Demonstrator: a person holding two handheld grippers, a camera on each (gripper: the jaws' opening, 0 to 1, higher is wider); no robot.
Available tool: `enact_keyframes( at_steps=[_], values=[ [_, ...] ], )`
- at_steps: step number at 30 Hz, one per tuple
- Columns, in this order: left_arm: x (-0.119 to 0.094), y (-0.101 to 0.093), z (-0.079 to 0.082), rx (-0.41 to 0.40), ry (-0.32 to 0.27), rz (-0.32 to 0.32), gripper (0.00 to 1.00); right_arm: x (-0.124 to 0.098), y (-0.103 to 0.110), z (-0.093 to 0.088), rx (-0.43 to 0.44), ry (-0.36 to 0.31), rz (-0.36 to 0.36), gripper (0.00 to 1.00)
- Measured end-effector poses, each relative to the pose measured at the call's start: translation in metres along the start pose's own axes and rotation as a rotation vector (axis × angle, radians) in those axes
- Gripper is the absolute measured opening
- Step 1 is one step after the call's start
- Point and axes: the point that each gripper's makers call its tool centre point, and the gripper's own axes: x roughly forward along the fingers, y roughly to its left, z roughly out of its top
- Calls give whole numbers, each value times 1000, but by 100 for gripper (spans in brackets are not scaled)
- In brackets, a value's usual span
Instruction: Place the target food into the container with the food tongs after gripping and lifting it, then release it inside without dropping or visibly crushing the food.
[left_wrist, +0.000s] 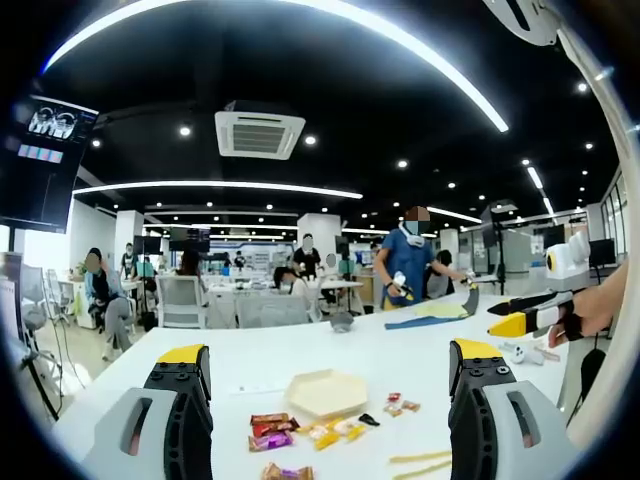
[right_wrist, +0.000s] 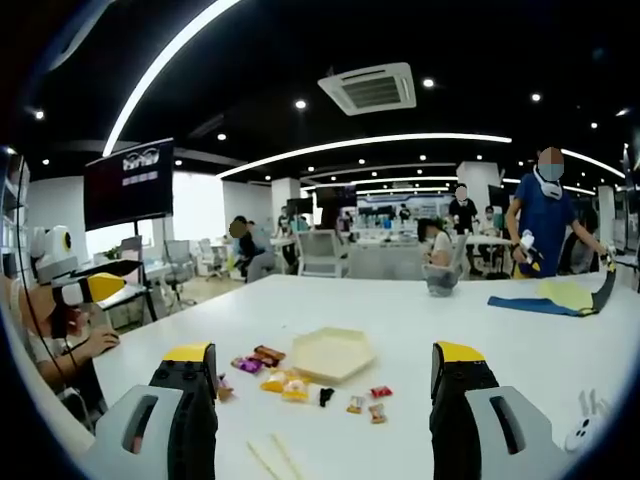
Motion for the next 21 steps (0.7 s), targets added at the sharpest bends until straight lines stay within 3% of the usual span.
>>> enact_keyframes(
  at_steps=[21],
  values=[
    [-1,-2,0,1,5,-6,99,-2,-1,-1,11,-1,-3,90]
  ],
)
